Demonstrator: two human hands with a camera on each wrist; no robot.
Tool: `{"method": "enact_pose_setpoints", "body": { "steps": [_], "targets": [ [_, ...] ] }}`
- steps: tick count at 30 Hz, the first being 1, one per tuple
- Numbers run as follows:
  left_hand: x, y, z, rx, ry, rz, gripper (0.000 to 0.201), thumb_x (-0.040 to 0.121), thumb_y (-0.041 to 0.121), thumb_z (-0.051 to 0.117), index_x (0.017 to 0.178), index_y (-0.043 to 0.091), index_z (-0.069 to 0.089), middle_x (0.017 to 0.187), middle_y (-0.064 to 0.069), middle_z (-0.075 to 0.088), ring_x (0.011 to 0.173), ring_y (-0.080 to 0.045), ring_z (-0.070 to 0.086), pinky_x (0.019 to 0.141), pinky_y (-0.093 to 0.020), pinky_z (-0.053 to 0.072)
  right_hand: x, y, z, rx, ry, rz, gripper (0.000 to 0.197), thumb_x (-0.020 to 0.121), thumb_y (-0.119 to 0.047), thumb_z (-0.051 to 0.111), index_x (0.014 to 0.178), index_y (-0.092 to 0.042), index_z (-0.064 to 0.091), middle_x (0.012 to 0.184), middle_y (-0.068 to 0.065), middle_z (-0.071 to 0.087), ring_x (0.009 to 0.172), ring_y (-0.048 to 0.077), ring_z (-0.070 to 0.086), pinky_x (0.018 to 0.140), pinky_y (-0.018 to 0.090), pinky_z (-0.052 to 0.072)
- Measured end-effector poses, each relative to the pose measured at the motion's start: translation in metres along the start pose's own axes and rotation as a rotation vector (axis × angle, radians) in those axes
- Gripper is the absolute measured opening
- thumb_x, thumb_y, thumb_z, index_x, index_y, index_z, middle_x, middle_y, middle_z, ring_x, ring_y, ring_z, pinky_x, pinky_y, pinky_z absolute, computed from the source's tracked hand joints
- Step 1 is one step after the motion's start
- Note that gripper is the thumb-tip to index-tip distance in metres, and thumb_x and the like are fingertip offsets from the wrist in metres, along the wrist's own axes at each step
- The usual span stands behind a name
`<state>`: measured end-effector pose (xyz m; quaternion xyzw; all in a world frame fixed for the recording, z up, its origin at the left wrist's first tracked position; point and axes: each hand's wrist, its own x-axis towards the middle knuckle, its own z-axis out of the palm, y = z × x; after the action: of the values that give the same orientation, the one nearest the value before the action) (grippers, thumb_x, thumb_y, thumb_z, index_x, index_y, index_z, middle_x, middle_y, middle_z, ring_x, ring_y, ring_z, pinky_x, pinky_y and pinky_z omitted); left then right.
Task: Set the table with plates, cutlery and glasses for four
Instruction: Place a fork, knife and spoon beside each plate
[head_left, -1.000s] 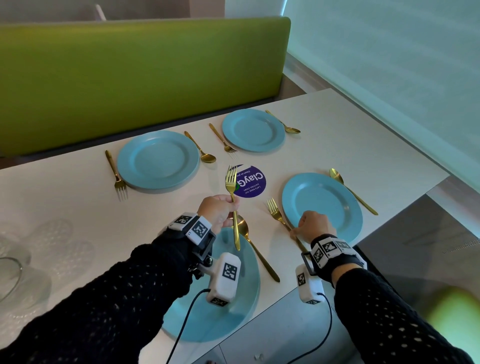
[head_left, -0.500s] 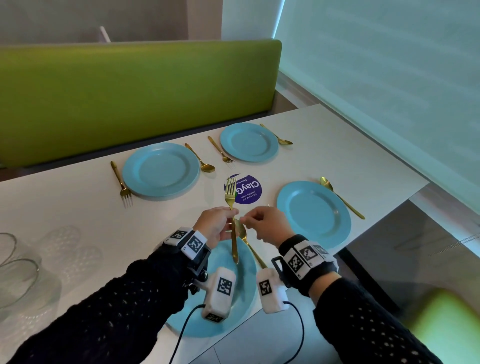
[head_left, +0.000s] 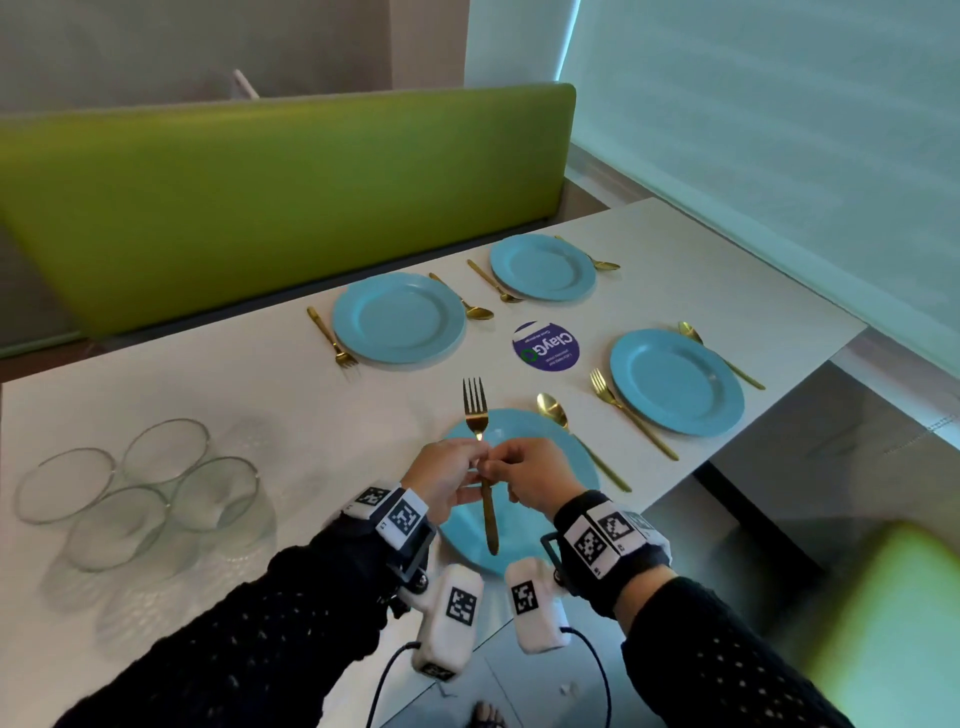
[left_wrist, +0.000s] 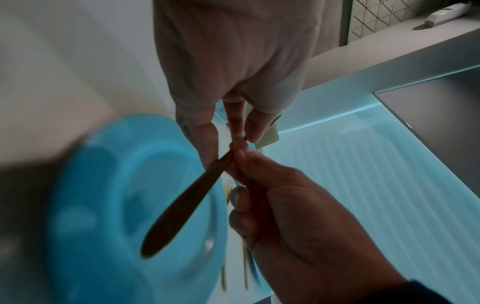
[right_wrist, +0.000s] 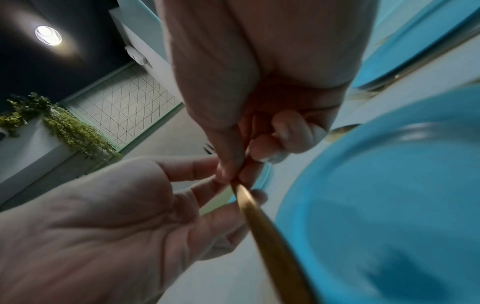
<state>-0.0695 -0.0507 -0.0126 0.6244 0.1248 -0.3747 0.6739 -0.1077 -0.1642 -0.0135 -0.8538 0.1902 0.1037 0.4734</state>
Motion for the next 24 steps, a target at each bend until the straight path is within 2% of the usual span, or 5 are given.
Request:
{"method": "enact_pose_setpoints", "body": {
  "steps": [4,9,13,17,24],
  "targets": [
    [-0.016,-0.018,-0.041,0.086,0.151,0.018,0.006,0.092,0.014,0.053,0.096,0.009,0.053,0.074,-0.002,0.049,0.066,-0.013,0.050,0.063,-0.026,0.048,-0.024,0.001,0.036,-0.057,-0.023,0.062,0.027,0.085,-0.017,0.067,0.061,-0.025,0.058,0.061,-0.009,0.058,0.037,-0.002,0.048,0.040,0.006,0.035],
    [-0.035,-0.027,-0.085,0.036,0.299,0.020,0.019,0.085,-0.001,0.047,0.067,0.005,0.051,0.063,-0.007,0.046,0.055,-0.018,0.045,0.056,-0.025,0.047,-0.043,0.002,0.074,-0.240,-0.064,0.102,0.013,0.085,-0.021,0.066,0.091,-0.012,0.073,0.073,-0.007,0.064,0.070,0.008,0.054,0.075,0.019,0.043],
    [-0.048,-0.031,-0.103,0.044,0.328,0.016,0.007,0.087,0.002,0.048,0.087,0.002,0.055,0.070,-0.007,0.051,0.060,-0.015,0.049,0.059,-0.023,0.048,-0.051,0.002,0.095,-0.354,-0.069,0.134,0.018,0.085,-0.022,0.067,0.097,-0.009,0.072,0.101,0.004,0.071,0.082,0.011,0.057,0.079,0.019,0.046],
    [-0.055,-0.033,-0.117,0.026,0.329,0.013,0.006,0.089,0.005,0.051,0.085,0.005,0.056,0.075,-0.006,0.053,0.062,-0.014,0.049,0.057,-0.021,0.049,-0.052,0.002,0.110,-0.462,-0.077,0.158,0.021,0.084,-0.024,0.068,0.100,-0.012,0.073,0.107,0.005,0.071,0.101,0.018,0.064,0.089,0.025,0.050],
    [-0.060,-0.035,-0.133,0.021,0.325,0.000,0.007,0.089,0.005,0.052,0.083,0.007,0.056,0.076,-0.006,0.054,0.060,-0.014,0.050,0.052,-0.020,0.048,-0.049,0.003,0.126,-0.530,-0.082,0.191,0.022,0.083,-0.024,0.068,0.102,-0.014,0.072,0.109,0.004,0.070,0.103,0.018,0.064,0.092,0.029,0.051]
  ]
}}
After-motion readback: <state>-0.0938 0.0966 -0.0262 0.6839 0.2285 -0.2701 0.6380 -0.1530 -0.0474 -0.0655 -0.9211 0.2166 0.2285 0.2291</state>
